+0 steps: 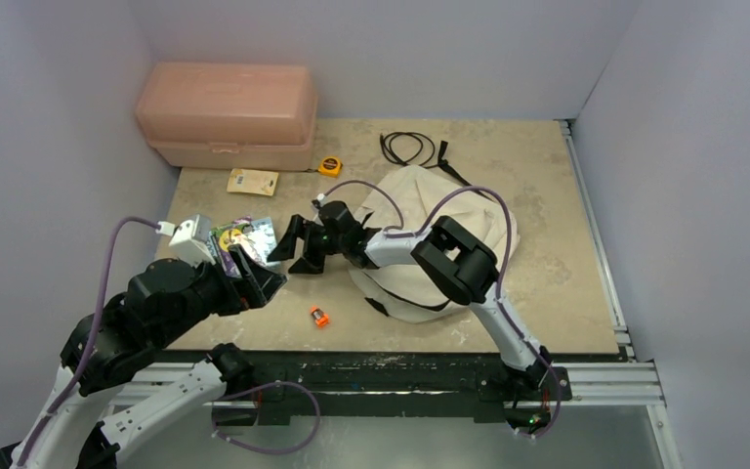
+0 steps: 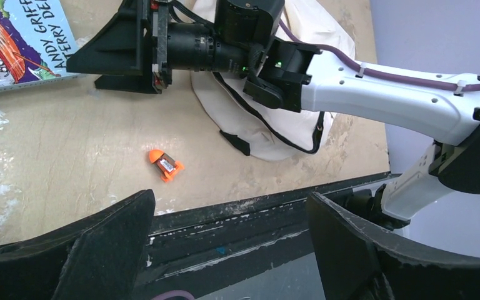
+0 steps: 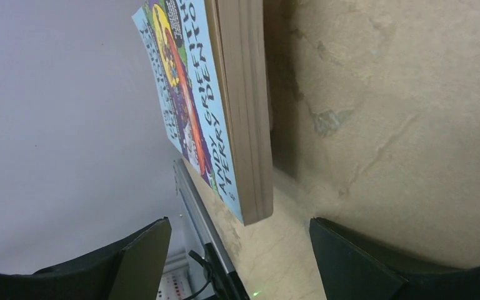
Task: Pack the student bag
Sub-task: Pick up the book from the center of the board.
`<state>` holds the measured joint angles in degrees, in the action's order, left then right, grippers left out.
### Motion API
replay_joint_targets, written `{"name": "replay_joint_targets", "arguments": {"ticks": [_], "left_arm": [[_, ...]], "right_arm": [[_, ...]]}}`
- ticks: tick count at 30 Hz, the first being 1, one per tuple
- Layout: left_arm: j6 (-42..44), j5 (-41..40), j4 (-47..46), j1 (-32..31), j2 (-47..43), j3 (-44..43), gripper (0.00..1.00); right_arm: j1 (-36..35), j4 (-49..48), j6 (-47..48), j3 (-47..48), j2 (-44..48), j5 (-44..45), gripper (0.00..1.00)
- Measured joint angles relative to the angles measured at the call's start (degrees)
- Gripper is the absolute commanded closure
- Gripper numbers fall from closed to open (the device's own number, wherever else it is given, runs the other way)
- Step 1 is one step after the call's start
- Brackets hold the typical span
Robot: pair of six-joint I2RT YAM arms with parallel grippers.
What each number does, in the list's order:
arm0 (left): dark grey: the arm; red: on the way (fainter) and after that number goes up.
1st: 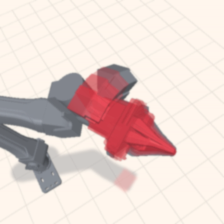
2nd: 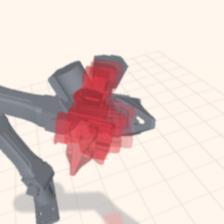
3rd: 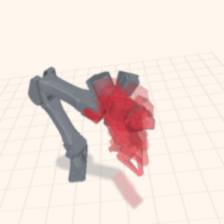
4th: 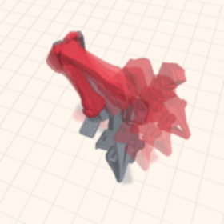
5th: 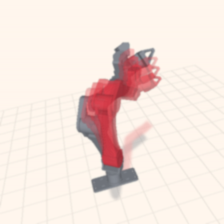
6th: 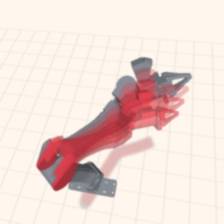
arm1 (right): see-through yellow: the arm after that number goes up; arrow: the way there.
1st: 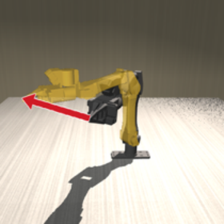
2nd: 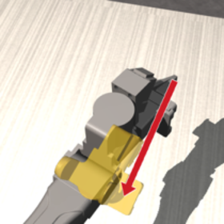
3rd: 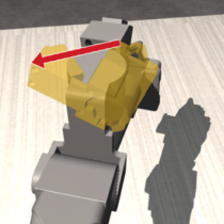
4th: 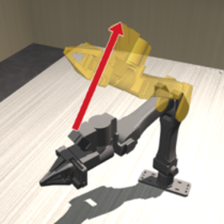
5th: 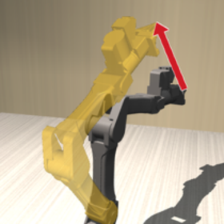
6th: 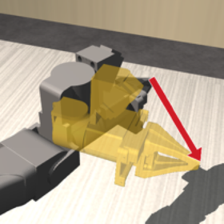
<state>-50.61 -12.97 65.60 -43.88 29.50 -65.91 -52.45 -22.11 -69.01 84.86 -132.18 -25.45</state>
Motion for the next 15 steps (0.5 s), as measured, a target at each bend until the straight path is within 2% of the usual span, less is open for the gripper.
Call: {"name": "replay_joint_targets", "arguments": {"ticks": [3, 15], "left_arm": [[0.00, 0.15, 0.00, 0.00, 0.00, 0.07, 0.08], [-0.24, 0.63, -0.02, 0.00, 0.00, 0.22, 0.08]], "right_arm": [[0.00, -1.55, -1.27, 2.45, -2.45, -1.14, 0.25], [0.00, -11.41, -8.83, 7.21, -10.47, -4.37, 0.46]]}}
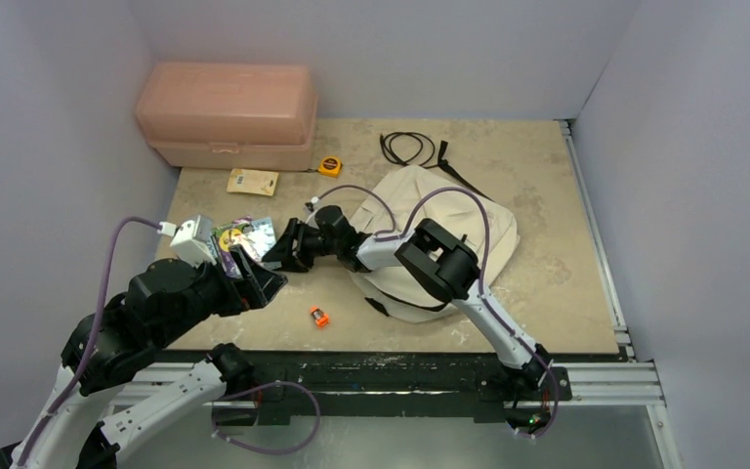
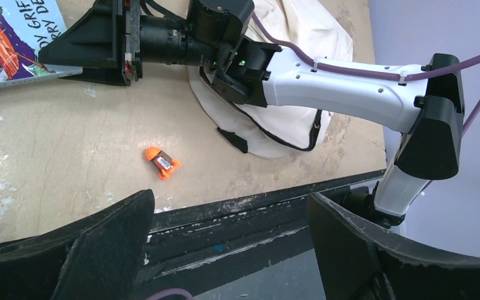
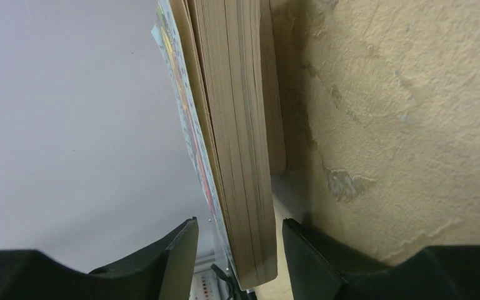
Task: Pack the student bag
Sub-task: Pick up the book from the center of the board.
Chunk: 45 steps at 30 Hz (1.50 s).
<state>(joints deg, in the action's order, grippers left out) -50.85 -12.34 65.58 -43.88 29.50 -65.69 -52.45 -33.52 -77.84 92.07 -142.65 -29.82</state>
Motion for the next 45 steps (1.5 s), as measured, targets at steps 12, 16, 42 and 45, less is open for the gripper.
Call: {"name": "replay_joint_targets", "arguments": {"ticks": [12, 16, 42, 45], "left_arm": [[-0.96, 0.83, -0.33, 0.00, 0.02, 0.83, 0.08], [-1.16, 1.16, -0.35, 0.00, 0.02, 0.96, 0.09], [0.85, 7.10, -9.86, 10.34, 11.45, 6.08, 0.01], [1.99, 14.43, -13.90, 19.93, 13.27, 7.39, 0.01]], "right_arm": [[0.46, -3.82, -1.68, 2.60, -2.03, -2.29, 0.97], [0.90, -3.21, -0.87, 1.79, -0.87, -2.97, 1.00], [29.24, 23.04, 22.64, -38.47, 51.76, -19.10, 1.00], [32.41, 27.96, 25.81, -40.17, 59.01, -20.22, 1.00]]}}
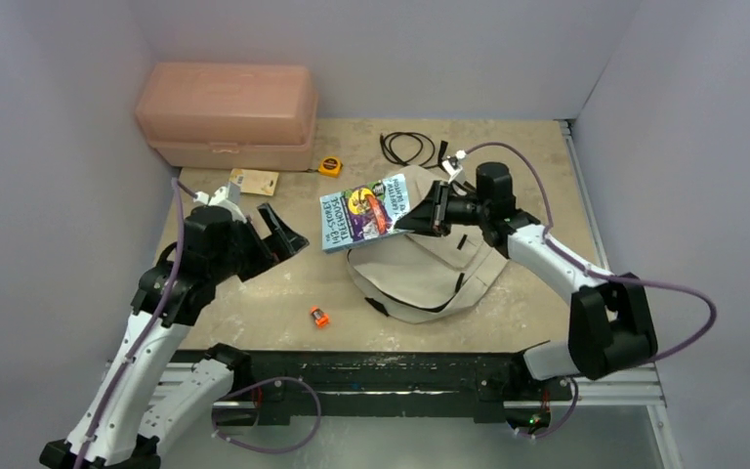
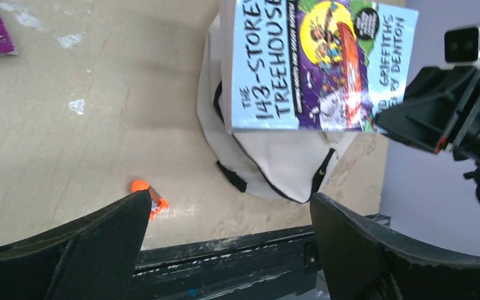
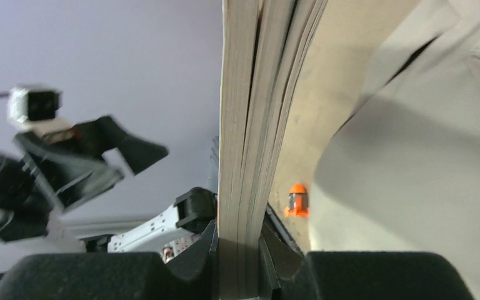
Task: Pack the student bag
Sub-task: Pick up the book from the center of the board.
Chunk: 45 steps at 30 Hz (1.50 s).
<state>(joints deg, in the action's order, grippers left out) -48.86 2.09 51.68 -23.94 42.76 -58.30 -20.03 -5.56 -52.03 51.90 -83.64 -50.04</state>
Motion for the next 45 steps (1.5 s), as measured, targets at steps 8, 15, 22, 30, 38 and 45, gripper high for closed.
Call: {"name": "replay_joint_targets", "arguments": {"ticks": [8, 15, 22, 30, 38, 45], "left_arm": [[-9.75, 24.17, -23.74, 15.98, 0.52, 14.16, 0.03], [-20.17, 34.01, -39.54, 16.79, 3.50, 20.70, 0.03], [-28.26, 38.03, -55.08, 16.70, 4.63, 24.57, 0.08], [-32.17, 39.60, -62.16, 15.39, 6.78, 25.07, 0.34], [-33.42, 39.67, -63.78, 14.47, 5.64, 25.03, 0.90], [-28.68, 36.48, -52.28, 14.43, -0.04, 23.85, 1.00]], "right_arm": [[1.77, -7.58, -8.07, -6.16, 9.31, -8.09, 1.00], [1.70, -10.69, -14.16, -5.62, 10.64, -10.05, 1.00], [0.92, -19.26, -22.01, -5.51, 10.91, -11.23, 1.00], [-1.18, -26.77, -27.87, -5.51, 10.91, -11.47, 1.00], [-3.65, -28.57, -29.09, -6.69, 10.45, -10.56, 1.00], [-4.74, -18.27, -21.62, -6.25, 10.45, -8.98, 0.54]]}}
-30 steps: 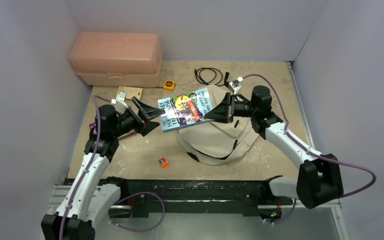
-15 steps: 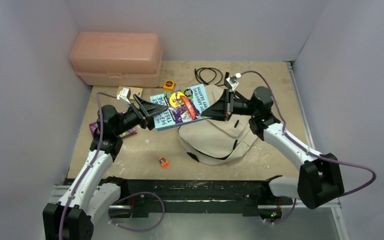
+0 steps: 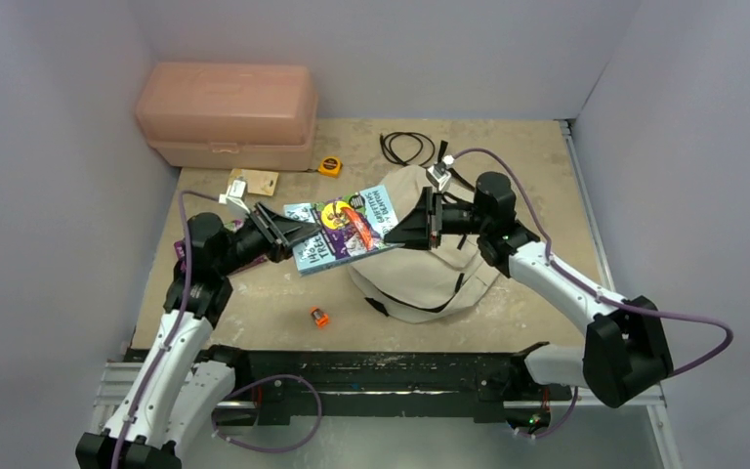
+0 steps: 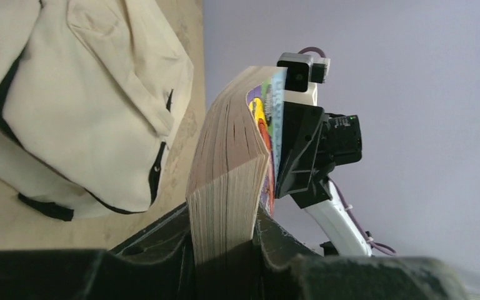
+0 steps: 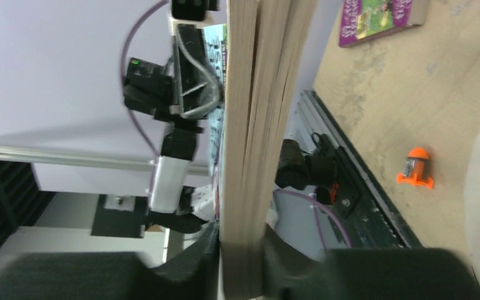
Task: Pack the student bag
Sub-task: Pick up the book from the center of the board, then place the book in the student bag.
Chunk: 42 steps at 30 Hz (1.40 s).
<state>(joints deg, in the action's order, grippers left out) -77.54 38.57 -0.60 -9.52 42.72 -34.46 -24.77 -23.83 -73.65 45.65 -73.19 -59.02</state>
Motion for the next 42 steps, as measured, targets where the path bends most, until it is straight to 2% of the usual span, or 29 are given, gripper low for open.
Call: {"name": "replay_joint_targets", "arguments": {"ticks": [3, 8, 14, 18, 22, 26, 30, 35, 38, 42], "left_arm": [[3.80, -3.54, 10.93, -0.26, -2.12, -3.69, 1.00], [11.82, -13.84, 31.12, -0.26, -6.08, -14.67, 1.00], [17.27, -29.29, 50.95, -0.26, -11.23, -25.73, 1.00], [19.28, -36.63, 59.14, -0.26, -12.96, -28.33, 1.00], [20.79, -39.93, 64.22, -0.26, -13.07, -28.35, 1.00], [21.59, -40.92, 66.23, -0.26, -13.09, -28.35, 1.00], [21.84, -40.94, 66.42, -0.26, -13.09, -28.35, 1.00], [21.88, -40.54, 66.42, -0.26, -13.07, -28.35, 1.00], [22.25, -40.15, 66.42, -0.26, -12.92, -28.35, 1.00], [22.69, -39.95, 66.42, -0.26, -12.55, -28.35, 1.00]], "right_arm": [[-0.52, 9.42, 7.61, 2.62, 0.00, 2.21, 0.35], [-0.17, 25.03, 21.59, 8.39, 0.00, 9.77, 0.17], [-1.81, 37.27, 33.94, 10.29, 0.02, 21.33, 0.11], [-11.89, 45.35, 42.14, 14.82, -0.94, 37.46, 0.10], [-26.64, 50.58, 49.51, 21.77, -5.01, 55.80, 0.11], [-34.69, 55.43, 53.59, 25.92, -11.39, 70.86, 0.13], [-40.48, 60.57, 56.04, 28.85, -19.85, 82.07, 0.15], [-43.67, 64.59, 57.24, 30.12, -26.69, 89.24, 0.17], [-43.50, 66.23, 57.16, 30.29, -27.67, 92.30, 0.17], [-43.28, 67.45, 56.78, 30.36, -27.76, 95.93, 0.22]]}}
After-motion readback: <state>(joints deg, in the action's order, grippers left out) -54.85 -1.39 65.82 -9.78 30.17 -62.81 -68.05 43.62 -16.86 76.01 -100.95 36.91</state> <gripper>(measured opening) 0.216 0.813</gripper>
